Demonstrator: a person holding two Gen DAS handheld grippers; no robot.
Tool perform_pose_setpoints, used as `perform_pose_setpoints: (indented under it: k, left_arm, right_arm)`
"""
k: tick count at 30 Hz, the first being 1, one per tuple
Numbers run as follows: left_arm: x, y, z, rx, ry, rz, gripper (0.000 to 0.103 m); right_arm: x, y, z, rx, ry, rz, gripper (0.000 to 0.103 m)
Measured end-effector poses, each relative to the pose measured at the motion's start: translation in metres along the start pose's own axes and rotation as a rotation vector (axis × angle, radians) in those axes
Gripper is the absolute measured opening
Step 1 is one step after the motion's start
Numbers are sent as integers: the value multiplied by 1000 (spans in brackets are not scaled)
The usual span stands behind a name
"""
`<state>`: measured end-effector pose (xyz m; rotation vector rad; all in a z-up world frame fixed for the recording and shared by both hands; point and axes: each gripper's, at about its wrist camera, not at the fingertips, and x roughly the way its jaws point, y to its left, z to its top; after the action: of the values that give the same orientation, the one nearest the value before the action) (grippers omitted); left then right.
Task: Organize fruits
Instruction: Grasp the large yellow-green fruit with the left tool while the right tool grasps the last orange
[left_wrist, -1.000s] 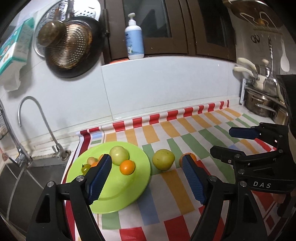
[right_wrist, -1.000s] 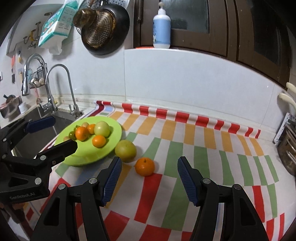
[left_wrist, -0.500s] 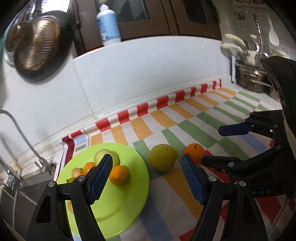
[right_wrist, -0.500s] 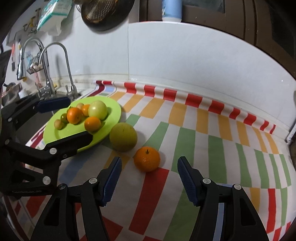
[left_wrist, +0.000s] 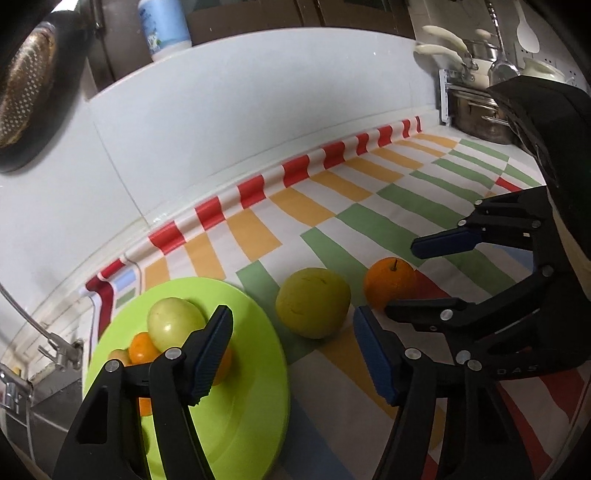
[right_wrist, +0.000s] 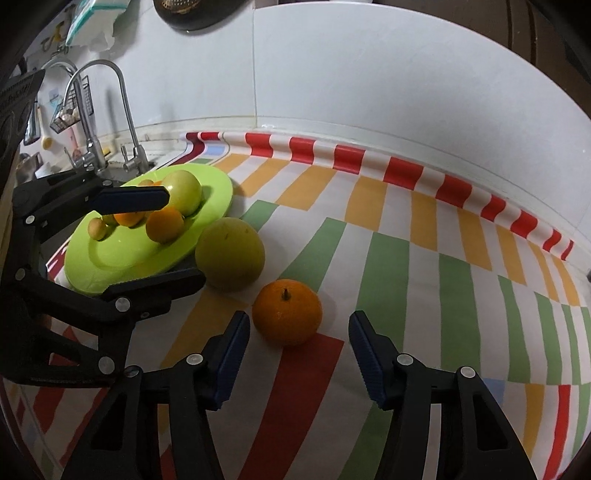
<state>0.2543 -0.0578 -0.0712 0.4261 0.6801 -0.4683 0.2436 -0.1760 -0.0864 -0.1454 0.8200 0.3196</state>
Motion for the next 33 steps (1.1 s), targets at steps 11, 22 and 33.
perform_pose_setpoints:
  k: [11, 22, 33]
  left_arm:
    - [22, -3, 8, -52, 48, -44, 63]
    - [33, -9, 9, -58, 66, -12, 50]
    - [10, -3, 11, -167, 38, 9, 50]
  right_arm:
    - [3, -14, 0, 60, 3, 9, 42]
    - [-5, -25, -6, 115, 1, -19, 42]
    - [-13, -26, -7, 135, -20, -26, 42]
